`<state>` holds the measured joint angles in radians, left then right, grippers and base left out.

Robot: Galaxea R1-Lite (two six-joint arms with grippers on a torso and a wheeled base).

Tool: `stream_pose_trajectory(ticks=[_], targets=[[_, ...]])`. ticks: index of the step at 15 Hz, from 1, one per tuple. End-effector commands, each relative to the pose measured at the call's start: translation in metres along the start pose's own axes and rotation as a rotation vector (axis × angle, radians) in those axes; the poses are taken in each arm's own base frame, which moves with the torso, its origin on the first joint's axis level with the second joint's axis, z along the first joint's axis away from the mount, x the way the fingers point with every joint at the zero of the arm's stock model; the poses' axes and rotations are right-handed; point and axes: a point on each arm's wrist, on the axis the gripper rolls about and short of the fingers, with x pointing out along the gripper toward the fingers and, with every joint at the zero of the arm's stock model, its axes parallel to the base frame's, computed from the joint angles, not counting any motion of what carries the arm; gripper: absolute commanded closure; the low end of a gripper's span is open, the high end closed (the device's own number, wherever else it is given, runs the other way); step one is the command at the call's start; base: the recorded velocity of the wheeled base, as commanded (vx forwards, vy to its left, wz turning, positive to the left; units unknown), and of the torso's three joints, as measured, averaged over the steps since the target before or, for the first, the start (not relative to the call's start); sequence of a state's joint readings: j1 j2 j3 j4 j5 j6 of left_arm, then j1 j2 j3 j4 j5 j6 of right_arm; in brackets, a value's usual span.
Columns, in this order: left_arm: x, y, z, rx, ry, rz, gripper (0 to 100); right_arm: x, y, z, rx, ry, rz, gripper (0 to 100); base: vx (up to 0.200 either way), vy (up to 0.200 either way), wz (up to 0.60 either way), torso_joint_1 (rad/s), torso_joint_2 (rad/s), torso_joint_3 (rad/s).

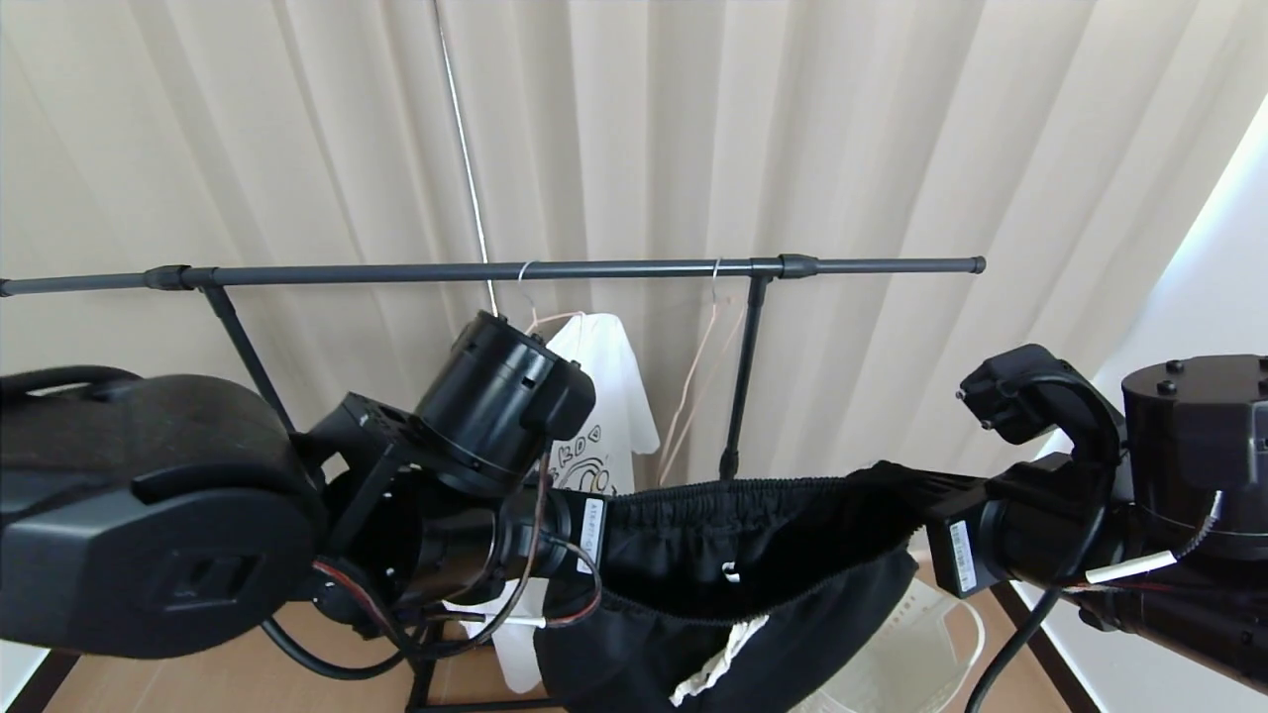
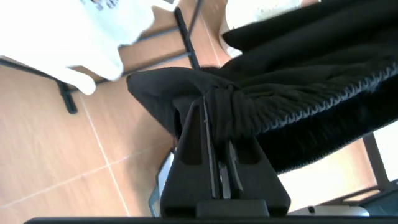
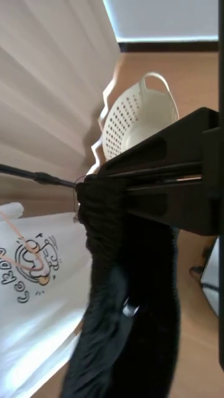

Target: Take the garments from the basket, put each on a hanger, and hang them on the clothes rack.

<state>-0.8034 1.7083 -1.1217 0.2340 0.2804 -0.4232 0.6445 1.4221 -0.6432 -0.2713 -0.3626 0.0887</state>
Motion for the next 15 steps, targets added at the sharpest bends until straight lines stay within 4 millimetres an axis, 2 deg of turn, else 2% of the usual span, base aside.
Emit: stream_pose_trajectory(ticks=[1,3,6,8,10,12,13,15], targets=[[-0.024,0.005,0.014,0.000,-0.061,-0.005,100,-0.002,-0.003,0.003,0.006,-0.017,-0.029,100,0.000,0.000,0.00,0.000,0.00,0.000],[-0.032,0.007,0.015,0.029,-0.062,0.002,100,0.001,-0.008,0.017,0.062,-0.057,-0.087,100,0.000,0.000,0.00,0.000,0.00,0.000],[-0.036,0.012,0.017,0.042,-0.073,0.019,100,0.001,-0.015,0.050,0.300,-0.148,-0.111,100,0.000,0.000,0.00,0.000,0.00,0.000],[-0.039,0.018,0.018,0.028,-0.086,0.035,100,0.002,-0.031,0.057,0.336,-0.173,-0.171,100,0.000,0.000,0.00,0.000,0.00,0.000],[-0.054,0.027,0.014,0.013,-0.113,0.042,100,0.003,-0.055,0.066,0.379,-0.206,-0.246,100,0.000,0.000,0.00,0.000,0.00,0.000],[-0.060,0.037,0.010,0.009,-0.118,0.059,100,0.003,-0.062,0.069,0.391,-0.211,-0.271,100,0.000,0.000,0.00,0.000,0.00,0.000],[-0.065,0.049,0.006,0.010,-0.120,0.087,100,0.001,-0.063,0.070,0.392,-0.211,-0.274,100,0.000,0.000,0.00,0.000,0.00,0.000],[-0.067,0.053,0.004,0.013,-0.120,0.094,100,0.000,-0.063,0.069,0.392,-0.211,-0.274,100,0.000,0.000,0.00,0.000,0.00,0.000]])
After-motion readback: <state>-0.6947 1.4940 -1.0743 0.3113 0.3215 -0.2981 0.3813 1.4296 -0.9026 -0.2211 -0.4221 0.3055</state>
